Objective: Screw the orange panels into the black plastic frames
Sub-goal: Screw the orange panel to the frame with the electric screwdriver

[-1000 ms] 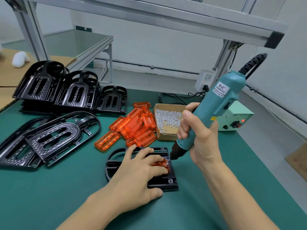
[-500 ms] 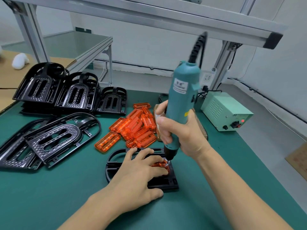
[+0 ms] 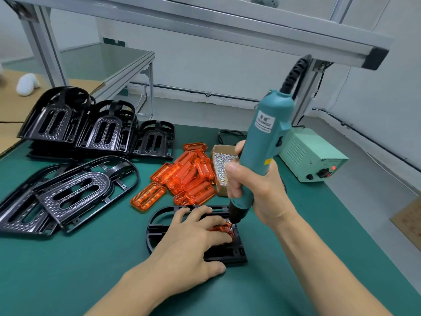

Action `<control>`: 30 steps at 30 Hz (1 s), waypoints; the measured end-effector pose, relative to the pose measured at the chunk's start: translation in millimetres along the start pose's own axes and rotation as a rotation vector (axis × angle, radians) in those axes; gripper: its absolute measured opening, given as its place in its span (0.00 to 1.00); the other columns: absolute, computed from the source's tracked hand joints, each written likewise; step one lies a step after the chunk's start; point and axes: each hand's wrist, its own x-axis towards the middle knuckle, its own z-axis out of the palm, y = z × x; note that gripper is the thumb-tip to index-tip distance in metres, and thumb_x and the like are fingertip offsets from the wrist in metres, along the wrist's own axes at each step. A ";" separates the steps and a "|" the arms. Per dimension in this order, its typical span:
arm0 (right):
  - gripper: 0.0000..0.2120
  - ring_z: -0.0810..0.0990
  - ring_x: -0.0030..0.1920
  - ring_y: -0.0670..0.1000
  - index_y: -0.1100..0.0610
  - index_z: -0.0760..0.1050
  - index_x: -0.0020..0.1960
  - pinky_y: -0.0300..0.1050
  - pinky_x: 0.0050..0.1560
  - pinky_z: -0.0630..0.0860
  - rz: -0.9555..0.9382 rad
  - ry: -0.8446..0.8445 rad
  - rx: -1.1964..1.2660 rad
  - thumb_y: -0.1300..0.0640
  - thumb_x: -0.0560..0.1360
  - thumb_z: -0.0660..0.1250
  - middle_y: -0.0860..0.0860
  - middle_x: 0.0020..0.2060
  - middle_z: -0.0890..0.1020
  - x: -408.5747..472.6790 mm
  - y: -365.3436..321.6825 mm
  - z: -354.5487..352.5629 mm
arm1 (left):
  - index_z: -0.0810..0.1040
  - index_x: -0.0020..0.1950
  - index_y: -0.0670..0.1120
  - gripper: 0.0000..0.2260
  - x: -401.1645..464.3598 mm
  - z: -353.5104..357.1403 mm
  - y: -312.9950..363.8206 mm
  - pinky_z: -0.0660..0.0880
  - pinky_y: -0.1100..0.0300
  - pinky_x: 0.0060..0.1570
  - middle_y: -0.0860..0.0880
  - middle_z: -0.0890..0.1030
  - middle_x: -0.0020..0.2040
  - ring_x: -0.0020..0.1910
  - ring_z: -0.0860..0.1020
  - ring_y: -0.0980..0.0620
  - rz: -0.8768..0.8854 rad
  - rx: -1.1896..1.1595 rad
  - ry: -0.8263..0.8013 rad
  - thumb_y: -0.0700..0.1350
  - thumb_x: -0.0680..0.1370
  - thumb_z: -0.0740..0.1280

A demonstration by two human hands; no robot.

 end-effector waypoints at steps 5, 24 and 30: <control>0.08 0.67 0.22 0.49 0.45 0.74 0.38 0.40 0.30 0.70 -0.023 0.030 -0.015 0.57 0.70 0.69 0.47 0.21 0.72 -2.3 0.5 0.3 | 0.68 0.68 0.65 0.25 0.0 1.2 0.1 0.42 0.53 0.71 0.64 0.60 0.73 0.73 0.45 0.61 -0.007 -0.009 0.007 0.63 0.72 0.63; 0.08 0.66 0.22 0.46 0.53 0.71 0.44 0.37 0.28 0.68 -0.200 0.439 0.261 0.64 0.70 0.64 0.46 0.23 0.67 5.4 -48.4 -39.0 | 0.70 0.67 0.64 0.25 3.1 0.1 0.0 0.39 0.61 0.66 0.67 0.61 0.71 0.71 0.47 0.62 -0.001 -0.041 -0.004 0.65 0.70 0.64; 0.07 0.66 0.22 0.46 0.53 0.70 0.43 0.37 0.28 0.68 -0.216 0.657 0.269 0.64 0.70 0.63 0.47 0.23 0.67 -12.4 -34.5 -48.2 | 0.83 0.50 0.56 0.13 49.2 -37.6 -2.8 0.61 0.54 0.64 0.61 0.79 0.51 0.58 0.71 0.57 -0.055 -0.256 0.268 0.60 0.72 0.65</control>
